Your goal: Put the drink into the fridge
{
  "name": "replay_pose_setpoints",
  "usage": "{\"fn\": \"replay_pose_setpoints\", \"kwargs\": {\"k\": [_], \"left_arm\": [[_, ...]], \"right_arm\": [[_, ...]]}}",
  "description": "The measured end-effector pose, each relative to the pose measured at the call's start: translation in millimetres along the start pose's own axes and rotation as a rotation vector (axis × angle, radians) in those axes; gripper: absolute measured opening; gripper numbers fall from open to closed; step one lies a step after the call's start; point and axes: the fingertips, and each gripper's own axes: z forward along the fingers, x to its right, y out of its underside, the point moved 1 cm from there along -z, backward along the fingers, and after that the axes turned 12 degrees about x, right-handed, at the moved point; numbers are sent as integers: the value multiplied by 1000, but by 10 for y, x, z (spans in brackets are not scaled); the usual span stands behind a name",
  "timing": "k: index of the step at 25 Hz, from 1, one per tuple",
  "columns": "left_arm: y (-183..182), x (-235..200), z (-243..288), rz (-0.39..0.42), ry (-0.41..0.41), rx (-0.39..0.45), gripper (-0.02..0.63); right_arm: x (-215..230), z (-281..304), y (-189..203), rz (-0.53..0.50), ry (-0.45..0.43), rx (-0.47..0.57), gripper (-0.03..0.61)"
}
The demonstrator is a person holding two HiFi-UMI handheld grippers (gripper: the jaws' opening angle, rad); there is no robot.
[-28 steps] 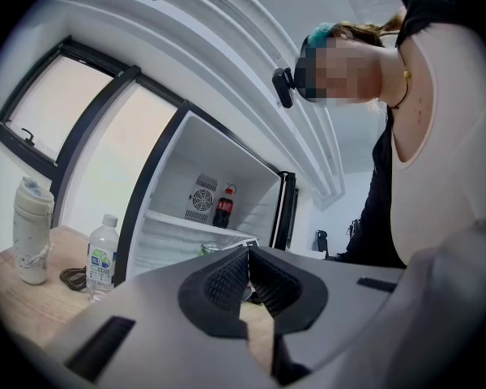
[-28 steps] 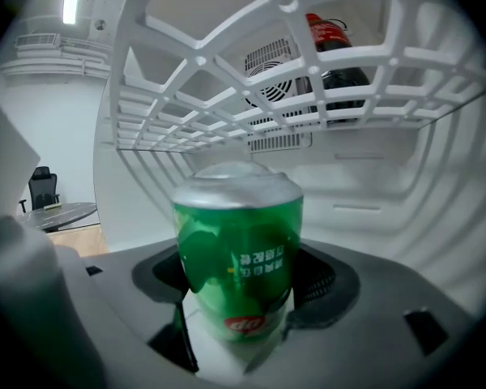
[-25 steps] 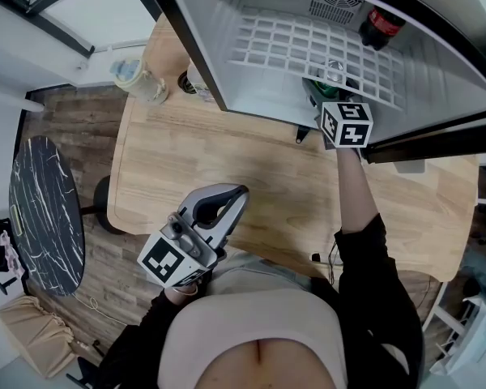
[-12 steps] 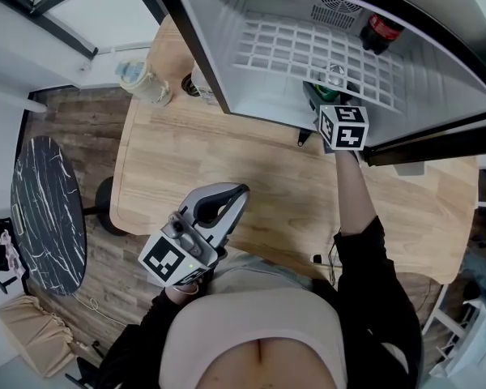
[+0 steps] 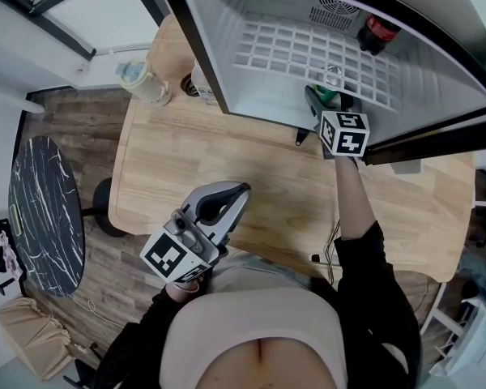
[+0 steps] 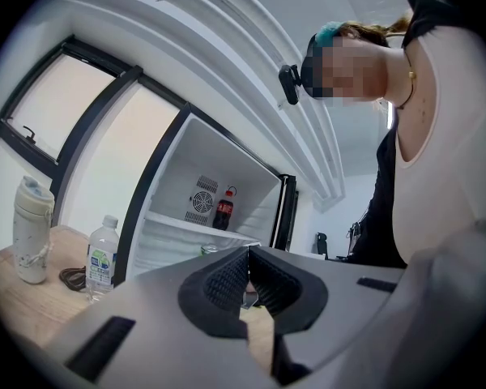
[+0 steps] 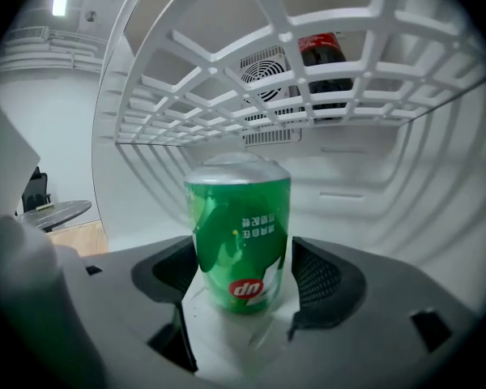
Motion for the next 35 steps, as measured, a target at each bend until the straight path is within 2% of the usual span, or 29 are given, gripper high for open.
{"fn": "replay_pose_setpoints", "kwargs": {"k": [18,24,35], "left_arm": [[-1,60,3,11,22,-5,8],[-30,104,37,14,42,2,8],[-20,143,73,4,70,3,8]], "right_arm": [[-70,-239,-37,7,9,18,352],[-80,-366,-70,43,30,43,351],[-157,-707,-542,32,70,196,351]]}}
